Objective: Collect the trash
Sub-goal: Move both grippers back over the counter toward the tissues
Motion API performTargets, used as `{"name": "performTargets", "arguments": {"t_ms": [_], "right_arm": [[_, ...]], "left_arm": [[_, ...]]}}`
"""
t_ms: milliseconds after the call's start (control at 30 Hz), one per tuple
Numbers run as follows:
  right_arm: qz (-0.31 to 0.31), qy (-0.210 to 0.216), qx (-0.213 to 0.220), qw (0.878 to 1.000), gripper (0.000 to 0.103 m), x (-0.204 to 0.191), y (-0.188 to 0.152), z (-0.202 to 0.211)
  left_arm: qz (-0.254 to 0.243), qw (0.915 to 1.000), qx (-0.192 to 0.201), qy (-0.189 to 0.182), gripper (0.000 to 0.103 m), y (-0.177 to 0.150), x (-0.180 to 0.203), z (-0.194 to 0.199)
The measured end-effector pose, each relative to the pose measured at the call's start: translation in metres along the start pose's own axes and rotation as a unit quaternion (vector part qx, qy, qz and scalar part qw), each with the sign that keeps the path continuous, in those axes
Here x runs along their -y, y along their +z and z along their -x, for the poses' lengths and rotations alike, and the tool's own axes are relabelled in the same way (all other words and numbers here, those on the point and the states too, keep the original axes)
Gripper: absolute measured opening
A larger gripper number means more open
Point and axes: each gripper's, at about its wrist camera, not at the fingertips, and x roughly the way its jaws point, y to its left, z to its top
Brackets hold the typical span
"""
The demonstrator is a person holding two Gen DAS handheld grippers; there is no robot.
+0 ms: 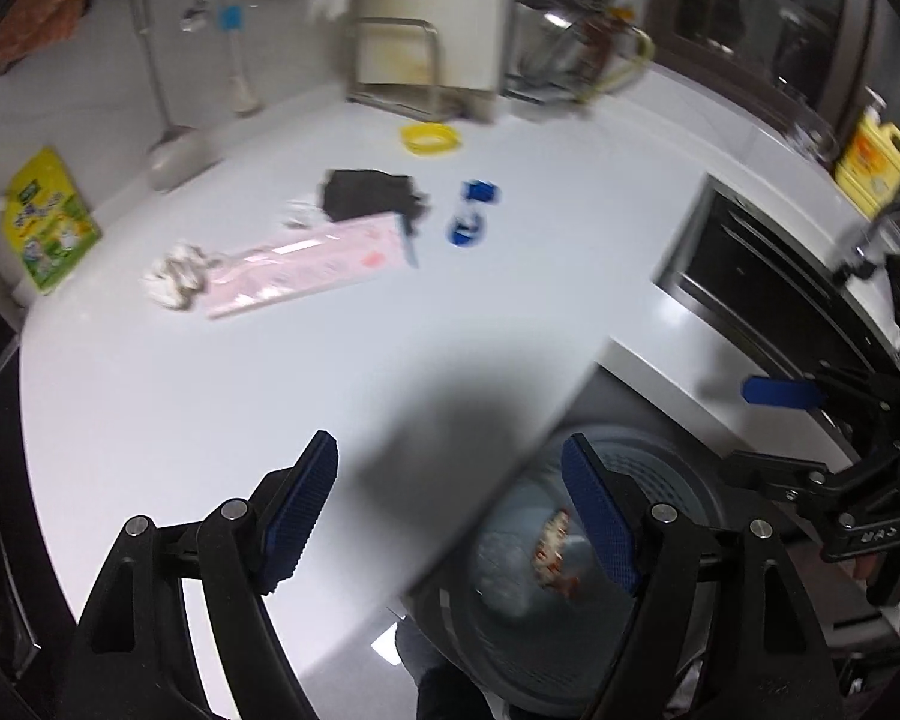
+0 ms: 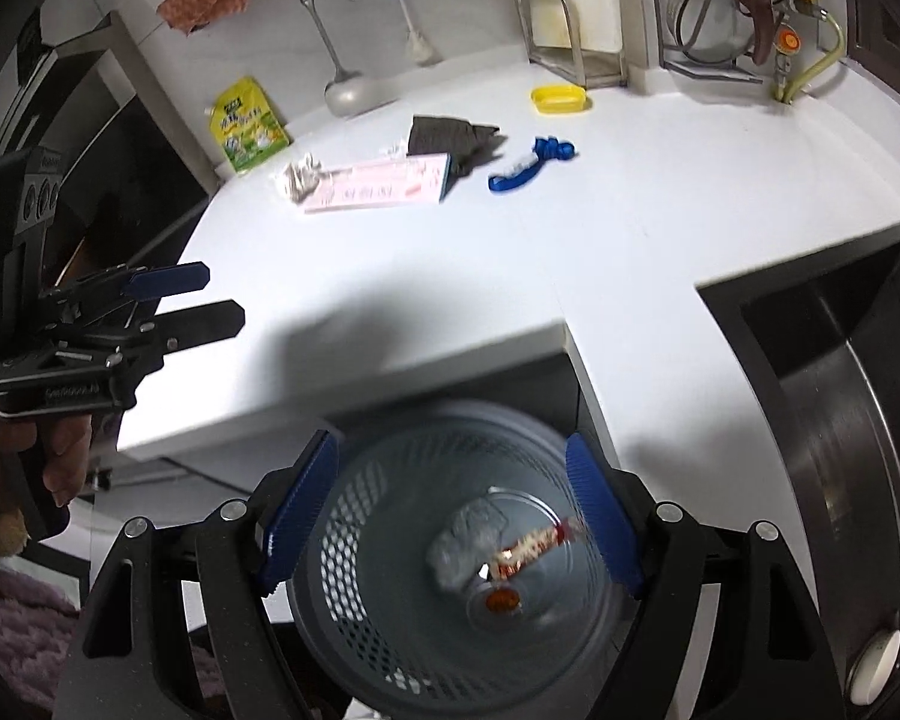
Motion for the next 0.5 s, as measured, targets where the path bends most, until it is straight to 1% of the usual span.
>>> {"name": "performTargets", "arguments": {"t_ms": [267, 500], "right_arm": [[-0.015, 0.0, 0.013, 1.0, 0.075, -0.009, 0.042, -0.026], [-0.031, -0.007, 0.026, 0.999, 0.075, -0.009, 0.085, -0.049]], "left_arm": [[0.026, 0.9994, 0.011, 0.019, 0.076, 0.032, -0.063, -0.011], [0.054, 0.9976, 0.015, 0.04, 0.076, 0.065, -0.125, -0.032]]}}
